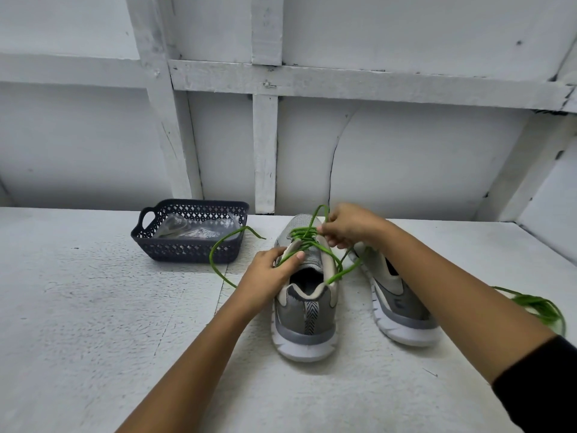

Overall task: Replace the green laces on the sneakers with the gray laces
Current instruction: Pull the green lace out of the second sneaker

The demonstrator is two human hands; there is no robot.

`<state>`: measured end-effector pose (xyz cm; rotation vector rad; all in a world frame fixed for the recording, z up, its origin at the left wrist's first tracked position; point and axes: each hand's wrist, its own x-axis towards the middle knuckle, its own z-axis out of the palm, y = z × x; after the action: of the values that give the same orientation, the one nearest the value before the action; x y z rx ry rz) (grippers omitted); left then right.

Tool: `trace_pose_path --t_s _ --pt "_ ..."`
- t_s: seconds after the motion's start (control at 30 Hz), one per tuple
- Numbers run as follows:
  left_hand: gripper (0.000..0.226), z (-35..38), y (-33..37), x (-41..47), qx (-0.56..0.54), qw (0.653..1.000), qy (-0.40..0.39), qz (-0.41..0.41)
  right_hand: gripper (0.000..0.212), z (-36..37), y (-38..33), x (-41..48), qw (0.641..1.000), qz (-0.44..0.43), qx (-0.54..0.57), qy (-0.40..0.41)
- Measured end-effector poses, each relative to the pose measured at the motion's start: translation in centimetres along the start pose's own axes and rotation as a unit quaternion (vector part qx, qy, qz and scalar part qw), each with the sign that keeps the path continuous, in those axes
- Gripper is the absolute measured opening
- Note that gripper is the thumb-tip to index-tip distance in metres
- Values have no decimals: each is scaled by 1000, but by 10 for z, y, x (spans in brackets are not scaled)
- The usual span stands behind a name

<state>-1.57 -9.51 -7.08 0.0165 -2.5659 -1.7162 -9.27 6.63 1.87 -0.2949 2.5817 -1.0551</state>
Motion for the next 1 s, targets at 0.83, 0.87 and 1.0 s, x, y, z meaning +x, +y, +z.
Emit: trace_pose_path --t_s 0.83,0.87,1.0 --pt "39 -1 12 -8 -1 1000 18 4 32 -9 -5 -4 995 51 78 41" --pt "32 -1 12 -8 -1 1000 19 6 30 -2 -2 -5 998 42 41 8" --pt "22 -1 16 -10 1 1000 23 17 30 0 1 -6 998 4 39 57"
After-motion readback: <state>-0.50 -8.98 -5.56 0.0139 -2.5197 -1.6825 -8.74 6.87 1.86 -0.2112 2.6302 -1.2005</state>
